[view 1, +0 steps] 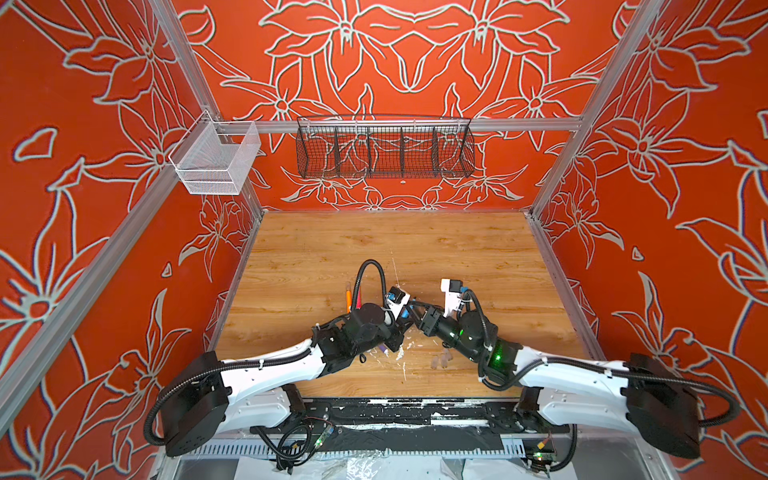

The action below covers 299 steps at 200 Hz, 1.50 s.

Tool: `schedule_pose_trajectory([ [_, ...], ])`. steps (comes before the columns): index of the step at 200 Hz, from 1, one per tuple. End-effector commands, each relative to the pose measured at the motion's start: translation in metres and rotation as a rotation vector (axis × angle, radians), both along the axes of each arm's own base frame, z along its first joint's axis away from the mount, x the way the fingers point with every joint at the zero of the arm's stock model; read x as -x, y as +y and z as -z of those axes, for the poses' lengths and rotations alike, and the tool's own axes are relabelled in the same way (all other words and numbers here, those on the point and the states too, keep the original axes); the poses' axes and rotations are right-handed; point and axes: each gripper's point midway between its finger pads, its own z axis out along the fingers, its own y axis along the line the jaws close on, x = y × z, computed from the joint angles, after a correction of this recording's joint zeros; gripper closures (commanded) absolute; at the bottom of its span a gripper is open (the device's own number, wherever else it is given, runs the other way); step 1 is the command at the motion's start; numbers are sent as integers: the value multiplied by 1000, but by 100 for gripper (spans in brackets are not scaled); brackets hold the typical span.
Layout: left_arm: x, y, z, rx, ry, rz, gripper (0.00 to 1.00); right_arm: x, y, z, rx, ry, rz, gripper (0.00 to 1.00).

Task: Insert the pens into the pen caps
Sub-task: 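Hold the blue marker up while the right gripper moves near it and draws back, then move the right gripper over a clear cap on the table and lower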

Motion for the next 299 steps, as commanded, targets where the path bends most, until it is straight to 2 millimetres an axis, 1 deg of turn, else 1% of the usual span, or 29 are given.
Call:
schedule_pose_trajectory([
  [1, -4, 14, -5, 4, -29, -48, 100, -5, -39, 30, 192, 34, 140, 48],
  [11, -5, 18, -6, 14, -26, -60, 100, -5, -57, 39, 268, 64, 200, 44],
  [32, -7, 28, -3, 26, -5, -75, 100, -6, -84, 54, 406, 102, 292, 44],
  [44, -12, 36, 1, 28, 20, -109, 100, -7, -91, 60, 460, 121, 319, 41],
  [60, -17, 46, 8, 54, 60, -133, 100, -7, -92, 67, 523, 144, 315, 37],
  [72, -22, 51, 12, 78, 91, -149, 100, -7, -88, 72, 574, 157, 293, 30],
  [84, -25, 55, 13, 84, 118, -166, 100, -7, -85, 74, 613, 178, 282, 18],
  [85, -25, 55, 13, 83, 119, -166, 100, -7, -85, 74, 617, 181, 284, 17],
  [88, -25, 56, 13, 82, 121, -167, 100, -8, -85, 74, 624, 193, 290, 6],
  [90, -26, 56, 13, 81, 121, -169, 100, -8, -87, 75, 631, 202, 296, 3],
  [92, -26, 56, 12, 80, 121, -169, 100, -8, -87, 76, 638, 213, 301, 3],
  [98, -25, 56, 11, 81, 122, -165, 100, -7, -92, 79, 664, 246, 326, 3],
  [101, -24, 56, 11, 80, 122, -162, 100, -8, -94, 77, 662, 262, 346, 3],
  [118, -20, 57, 10, 85, 124, -151, 100, -7, -109, 78, 694, 353, 451, 3],
  [130, -18, 59, 10, 87, 125, -155, 100, -6, -111, 82, 686, 403, 482, 2],
  [135, -17, 61, 13, 81, 129, -157, 100, -5, -108, 84, 678, 423, 468, 2],
  [138, -16, 62, 5, 103, 109, -158, 100, -6, -106, 85, 672, 435, 453, 2],
  [153, -13, 66, 2, 117, 92, -161, 100, -8, -93, 88, 633, 474, 373, 3],
  [167, -10, 68, -1, 128, 84, -158, 100, -10, -88, 84, 600, 487, 326, 2],
  [175, -9, 68, -3, 133, 80, -156, 100, -12, -87, 82, 611, 471, 292, 2],
  [191, -7, 69, -4, 141, 79, -153, 100, -17, -99, 87, 685, 446, 264, 2],
  [198, -6, 70, -4, 139, 80, -153, 100, -17, -105, 94, 695, 469, 258, 3],
  [210, -6, 71, -3, 136, 81, -157, 100, -14, -116, 109, 677, 556, 261, 3],
  [235, -6, 73, -3, 141, 77, -163, 100, -13, -96, 128, 649, 582, 157, 3],
  [249, -5, 72, -3, 144, 77, -161, 100, -13, -92, 135, 685, 617, 138, 10],
  [262, -5, 72, -3, 145, 78, -160, 100, -14, -87, 141, 726, 632, 127, 12],
  [276, -5, 72, -3, 146, 82, -159, 100, -16, -76, 144, 744, 629, 108, 14],
  [299, -5, 71, -2, 143, 84, -159, 100, -19, -66, 152, 801, 635, 105, 22],
])
